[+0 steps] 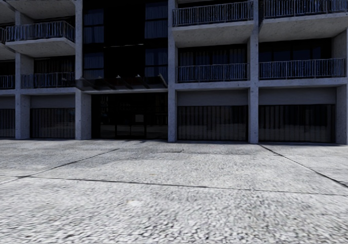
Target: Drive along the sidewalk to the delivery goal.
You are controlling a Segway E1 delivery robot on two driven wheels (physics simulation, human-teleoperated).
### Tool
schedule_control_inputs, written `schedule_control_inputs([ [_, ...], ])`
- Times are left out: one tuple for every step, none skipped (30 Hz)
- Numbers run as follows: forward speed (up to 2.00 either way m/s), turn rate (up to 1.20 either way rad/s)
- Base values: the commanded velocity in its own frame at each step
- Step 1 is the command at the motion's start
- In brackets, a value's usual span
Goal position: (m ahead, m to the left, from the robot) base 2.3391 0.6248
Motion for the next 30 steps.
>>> schedule_control_inputs([
  [2.0,0.07],
  [2.0,0.07],
  [2.0,0.17],
  [2.0,0.22],
  [2.0,0.25],
  [2.0,0.25],
  [2.0,0.27],
  [1.88,0.29],
  [1.6,0.3],
  [1.6,0.3],
  [1.42,0.31],
  [1.35,0.31],
  [1.34,0.31],
  [1.34,0.31],
  [1.33,0.31],
  [1.32,0.31],
  [1.31,0.31],
  [1.31,0.31],
  [1.31,0.31],
  [1.3,0.31],
  [1.3,0.31],
  [1.3,0.31],
  [1.3,0.31],
  [1.26,0.31],
  [1.17,0.31],
  [1.03,0.31],
  [0.99,0.31],
  [0.99,0.31],
  [0.98,0.31],
  [0.97,0.31],
])
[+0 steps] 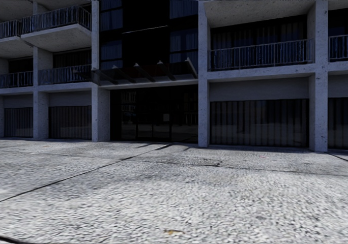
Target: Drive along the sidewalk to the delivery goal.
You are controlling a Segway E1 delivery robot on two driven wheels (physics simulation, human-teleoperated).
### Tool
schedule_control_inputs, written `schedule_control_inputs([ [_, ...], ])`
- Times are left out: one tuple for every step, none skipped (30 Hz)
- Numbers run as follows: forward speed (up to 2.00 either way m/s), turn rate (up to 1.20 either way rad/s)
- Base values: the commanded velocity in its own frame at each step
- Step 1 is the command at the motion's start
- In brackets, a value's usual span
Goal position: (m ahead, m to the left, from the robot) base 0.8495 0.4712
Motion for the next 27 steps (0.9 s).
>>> schedule_control_inputs([
  [0.97,0.31],
  [0.97,0.31],
  [0.96,0.32],
  [0.96,0.34],
  [0.96,0.35],
  [0.96,0.35],
  [0.96,0.36],
  [0.96,0.36],
  [0.96,0.36],
  [0.96,0.36],
  [0.96,0.36],
  [0.96,0.36],
  [0.96,0.36],
  [0.96,0.36],
  [0.96,0.36],
  [0.95,0.26],
  [0.86,0.0],
  [0.86,0.0],
  [0.83,0.0],
  [0.71,0.0],
  [0.01,0.0],
  [0.01,0.0],
  [0.0,0.0],
  [0.0,0.0],
  [0.0,0.0],
  [0.0,0.0],
  [0.0,0.0],
])
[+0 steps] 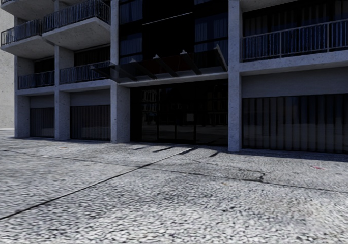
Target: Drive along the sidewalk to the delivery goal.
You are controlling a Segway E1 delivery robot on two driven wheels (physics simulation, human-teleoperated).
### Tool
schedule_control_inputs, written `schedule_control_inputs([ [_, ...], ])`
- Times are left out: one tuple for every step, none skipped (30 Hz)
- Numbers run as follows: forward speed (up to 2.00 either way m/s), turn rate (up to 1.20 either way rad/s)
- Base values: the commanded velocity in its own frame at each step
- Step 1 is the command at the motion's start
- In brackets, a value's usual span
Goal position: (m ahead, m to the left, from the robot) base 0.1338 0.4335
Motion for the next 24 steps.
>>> schedule_control_inputs([
  [0.0,0.0],
  [0.0,0.0],
  [0.0,0.0],
  [0.0,0.0],
  [0.0,0.0],
  [0.0,0.0],
  [0.0,0.0],
  [0.0,0.0],
  [0.0,0.0],
  [0.0,0.0],
  [0.0,0.0],
  [0.0,0.0],
  [0.0,0.0],
  [0.0,0.0],
  [0.0,0.0],
  [0.0,0.0],
  [0.0,0.0],
  [0.0,0.0],
  [0.0,0.0],
  [0.0,0.0],
  [0.0,0.0],
  [0.0,0.0],
  [0.0,0.0],
  [0.0,0.0],
])
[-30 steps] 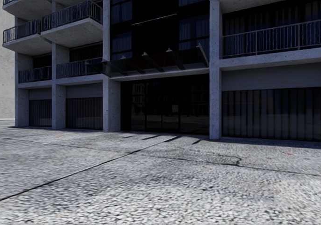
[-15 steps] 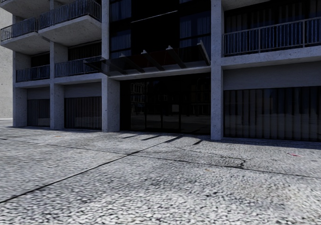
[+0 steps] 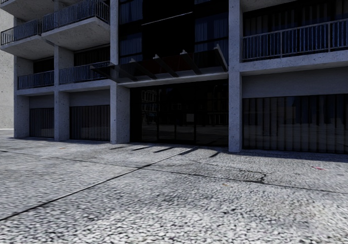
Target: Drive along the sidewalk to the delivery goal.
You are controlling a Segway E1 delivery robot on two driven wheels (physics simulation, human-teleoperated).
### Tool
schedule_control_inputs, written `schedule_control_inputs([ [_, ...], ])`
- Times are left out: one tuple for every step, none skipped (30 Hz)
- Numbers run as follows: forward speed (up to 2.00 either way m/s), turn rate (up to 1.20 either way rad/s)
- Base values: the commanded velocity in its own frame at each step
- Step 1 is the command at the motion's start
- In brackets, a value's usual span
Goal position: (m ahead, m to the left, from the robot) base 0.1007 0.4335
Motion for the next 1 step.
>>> schedule_control_inputs([
  [0.0,0.0],
])
